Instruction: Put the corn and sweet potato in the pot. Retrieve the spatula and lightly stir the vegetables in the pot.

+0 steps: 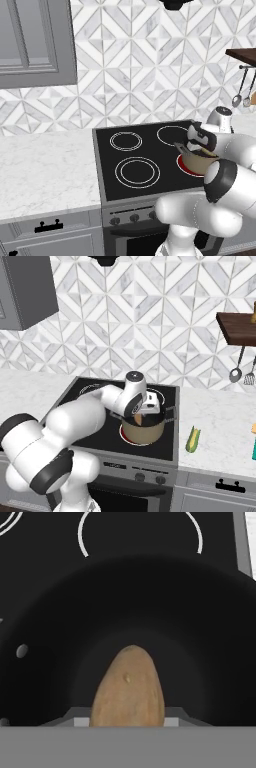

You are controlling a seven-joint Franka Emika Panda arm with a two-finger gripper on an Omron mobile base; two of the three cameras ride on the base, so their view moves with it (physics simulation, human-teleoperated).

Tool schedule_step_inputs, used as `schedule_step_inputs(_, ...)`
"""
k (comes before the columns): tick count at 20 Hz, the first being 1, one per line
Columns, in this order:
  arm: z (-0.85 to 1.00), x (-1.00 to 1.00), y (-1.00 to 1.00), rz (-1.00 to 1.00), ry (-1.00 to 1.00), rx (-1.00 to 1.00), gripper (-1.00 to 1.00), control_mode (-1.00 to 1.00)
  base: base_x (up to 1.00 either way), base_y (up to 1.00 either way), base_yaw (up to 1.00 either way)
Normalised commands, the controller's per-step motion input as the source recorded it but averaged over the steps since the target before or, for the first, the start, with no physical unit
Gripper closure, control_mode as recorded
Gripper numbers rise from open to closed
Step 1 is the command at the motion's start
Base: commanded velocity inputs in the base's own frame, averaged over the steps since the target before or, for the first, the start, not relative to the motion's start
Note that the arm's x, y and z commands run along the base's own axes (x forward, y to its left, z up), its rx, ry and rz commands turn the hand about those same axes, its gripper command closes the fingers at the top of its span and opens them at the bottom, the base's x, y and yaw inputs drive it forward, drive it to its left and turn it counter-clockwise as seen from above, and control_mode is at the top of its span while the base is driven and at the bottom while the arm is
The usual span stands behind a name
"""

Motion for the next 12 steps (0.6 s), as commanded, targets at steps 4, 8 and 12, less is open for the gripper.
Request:
schedule_step_inputs(4,-0.15,0.1,0.0,0.01,0.0,0.0,1.0,-1.0,0.0,0.0,0.0)
schedule_step_inputs(8,-0.2,0.08,0.0,0.01,0.02,0.0,-1.0,-1.0,0.0,0.0,0.0)
schedule_step_inputs(12,-0.03,0.0,0.0,0.0,0.0,0.0,-1.0,-1.0,0.0,0.0,0.0)
